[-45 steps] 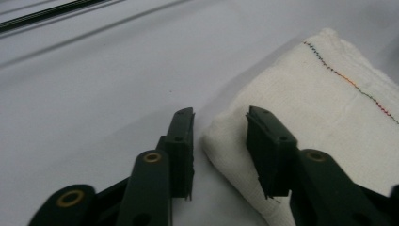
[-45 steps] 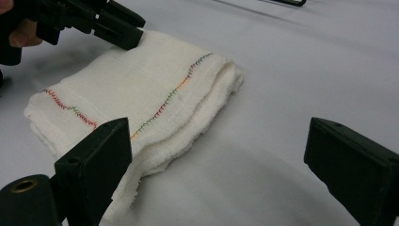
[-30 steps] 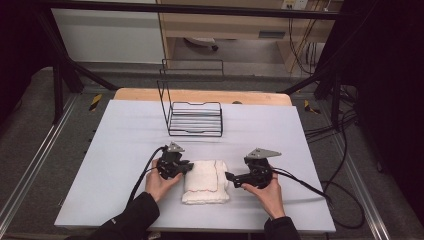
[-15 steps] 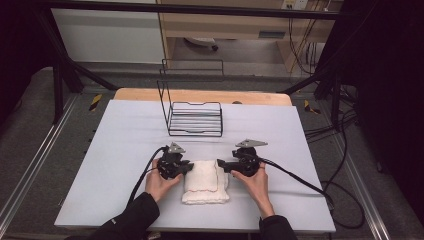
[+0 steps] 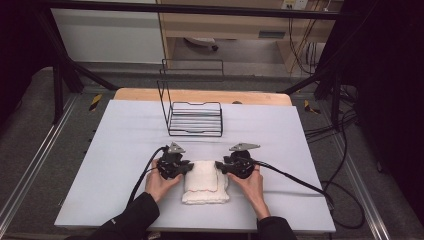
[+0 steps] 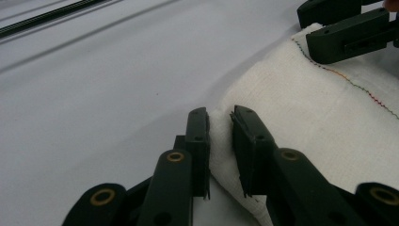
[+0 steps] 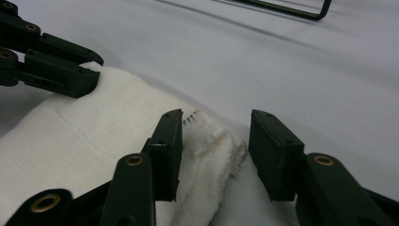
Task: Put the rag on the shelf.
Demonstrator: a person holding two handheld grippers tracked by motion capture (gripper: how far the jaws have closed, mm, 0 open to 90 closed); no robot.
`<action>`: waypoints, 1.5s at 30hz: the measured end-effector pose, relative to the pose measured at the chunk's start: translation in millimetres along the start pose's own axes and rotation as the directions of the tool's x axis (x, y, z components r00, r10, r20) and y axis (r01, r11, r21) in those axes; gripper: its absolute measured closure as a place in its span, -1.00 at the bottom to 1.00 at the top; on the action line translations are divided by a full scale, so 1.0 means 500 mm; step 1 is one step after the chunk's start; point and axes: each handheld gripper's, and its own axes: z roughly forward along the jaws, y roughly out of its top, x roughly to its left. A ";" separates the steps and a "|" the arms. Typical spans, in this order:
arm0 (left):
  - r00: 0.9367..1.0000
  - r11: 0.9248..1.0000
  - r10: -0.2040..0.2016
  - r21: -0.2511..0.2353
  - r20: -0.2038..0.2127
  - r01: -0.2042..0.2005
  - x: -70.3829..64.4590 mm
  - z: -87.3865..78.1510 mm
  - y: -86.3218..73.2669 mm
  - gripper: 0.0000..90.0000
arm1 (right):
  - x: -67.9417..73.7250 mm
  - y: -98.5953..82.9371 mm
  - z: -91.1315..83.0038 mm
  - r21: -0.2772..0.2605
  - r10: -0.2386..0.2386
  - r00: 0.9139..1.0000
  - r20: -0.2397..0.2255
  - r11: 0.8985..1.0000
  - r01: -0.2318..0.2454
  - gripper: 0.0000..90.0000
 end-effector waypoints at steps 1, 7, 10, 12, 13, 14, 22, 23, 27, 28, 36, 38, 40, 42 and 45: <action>1.000 1.000 0.003 0.000 0.001 -0.003 0.000 0.000 0.000 0.69 | 0.001 -0.001 -0.001 0.001 0.000 1.000 0.000 1.000 0.000 0.30; 1.000 1.000 -0.003 0.002 0.013 0.003 0.004 0.000 0.000 0.68 | 0.004 0.000 -0.003 0.026 0.054 0.998 -0.035 0.998 -0.053 0.59; 1.000 1.000 -0.012 0.000 0.019 0.012 0.005 0.000 0.000 0.69 | 0.004 0.000 -0.002 0.033 0.070 0.996 -0.052 0.997 -0.068 0.71; 1.000 1.000 -0.011 0.000 0.016 0.011 0.005 0.000 0.000 0.69 | 0.004 0.000 -0.002 0.033 0.076 0.995 -0.057 0.997 -0.075 0.76; 1.000 1.000 -0.011 -0.001 0.018 0.011 0.006 -0.001 0.000 0.70 | 0.004 0.000 -0.002 0.033 0.077 0.995 -0.058 0.997 -0.075 0.78; 1.000 1.000 -0.012 -0.002 0.023 0.012 0.007 -0.001 0.000 0.71 | 0.004 0.000 -0.003 0.032 0.082 0.995 -0.059 0.996 -0.080 0.79; 0.999 0.999 -0.030 -0.013 0.035 0.031 0.010 -0.008 0.001 0.83 | 0.007 0.002 -0.010 0.018 0.072 0.995 -0.061 0.997 -0.071 0.83; 0.999 0.999 -0.035 -0.021 0.036 0.036 0.011 -0.011 0.002 0.83 | 0.007 0.003 -0.012 0.009 0.068 0.996 -0.063 0.998 -0.068 0.83; 0.998 0.997 -0.039 -0.058 0.046 0.041 0.013 -0.027 0.006 0.84 | 0.010 0.008 -0.027 -0.012 0.070 0.994 -0.081 0.997 -0.071 0.83; 0.998 0.997 -0.039 -0.067 0.055 0.043 0.012 -0.031 0.008 0.84 | 0.011 0.009 -0.030 -0.019 0.065 0.995 -0.082 0.998 -0.067 0.83; 0.997 0.990 -0.013 -0.140 0.072 0.023 0.003 -0.068 0.022 0.84 | 0.019 0.017 -0.064 -0.080 0.046 0.994 -0.102 0.995 -0.054 0.83; 0.997 0.988 -0.007 -0.151 0.073 0.018 0.000 -0.074 0.024 0.84 | 0.022 0.019 -0.073 -0.092 0.040 0.993 -0.107 0.994 -0.050 0.83; 0.997 0.987 -0.002 -0.163 0.076 0.014 -0.002 -0.080 0.026 0.84 | 0.023 0.020 -0.081 -0.110 0.033 0.993 -0.110 0.993 -0.045 0.83; 0.997 0.984 -0.003 -0.176 0.080 0.017 -0.005 -0.086 0.029 0.84 | 0.025 0.022 -0.089 -0.127 0.030 0.993 -0.115 0.991 -0.044 0.83; 0.997 0.981 0.009 -0.193 0.079 0.006 -0.010 -0.095 0.033 0.84 | 0.028 0.025 -0.101 -0.147 0.026 0.993 -0.118 0.988 -0.043 0.83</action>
